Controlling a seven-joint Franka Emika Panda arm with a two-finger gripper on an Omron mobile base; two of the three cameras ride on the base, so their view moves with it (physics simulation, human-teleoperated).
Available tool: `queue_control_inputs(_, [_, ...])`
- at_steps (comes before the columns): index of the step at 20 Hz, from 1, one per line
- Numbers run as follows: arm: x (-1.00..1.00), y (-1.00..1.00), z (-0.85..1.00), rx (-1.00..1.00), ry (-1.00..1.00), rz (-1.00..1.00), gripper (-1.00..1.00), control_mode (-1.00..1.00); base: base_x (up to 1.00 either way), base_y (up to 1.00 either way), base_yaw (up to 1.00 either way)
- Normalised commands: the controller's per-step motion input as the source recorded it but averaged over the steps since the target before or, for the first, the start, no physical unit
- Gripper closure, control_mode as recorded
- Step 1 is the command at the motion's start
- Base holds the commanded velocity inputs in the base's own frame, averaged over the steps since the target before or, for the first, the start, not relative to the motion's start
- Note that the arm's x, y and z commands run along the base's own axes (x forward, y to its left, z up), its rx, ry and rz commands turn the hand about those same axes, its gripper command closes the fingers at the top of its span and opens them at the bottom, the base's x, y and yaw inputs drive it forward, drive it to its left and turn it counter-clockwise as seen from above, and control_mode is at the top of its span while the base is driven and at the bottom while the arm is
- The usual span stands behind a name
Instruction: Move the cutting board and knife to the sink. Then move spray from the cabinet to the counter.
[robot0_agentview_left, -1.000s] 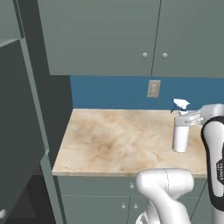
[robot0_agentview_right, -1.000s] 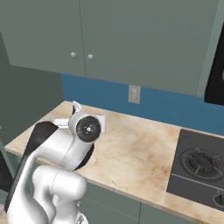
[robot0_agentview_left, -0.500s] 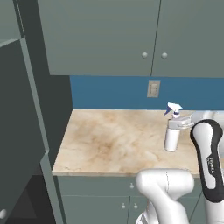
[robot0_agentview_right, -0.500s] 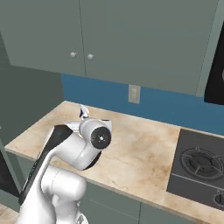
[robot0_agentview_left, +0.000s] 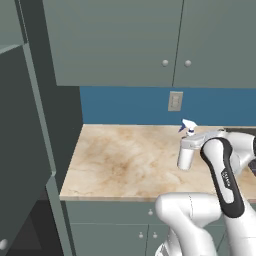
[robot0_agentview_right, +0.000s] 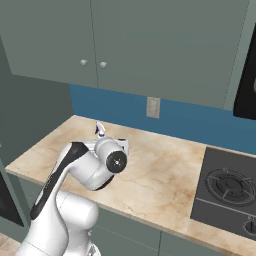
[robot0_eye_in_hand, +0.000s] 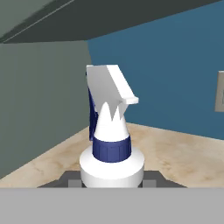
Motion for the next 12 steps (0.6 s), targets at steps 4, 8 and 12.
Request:
queue_control_inputs(4, [0.44,0.0,-0.16,0.0,0.0,0.0,1.0,-1.0,0.0,0.0,0.0])
queue_control_inputs(8, [0.41,0.0,-0.06,0.0,0.01,0.0,1.0,-1.0,0.0,0.0,0.0])
queue_control_inputs(12, [0.28,0.0,-0.09,0.0,0.0,0.0,1.0,-1.0,0.0,0.0,0.0])
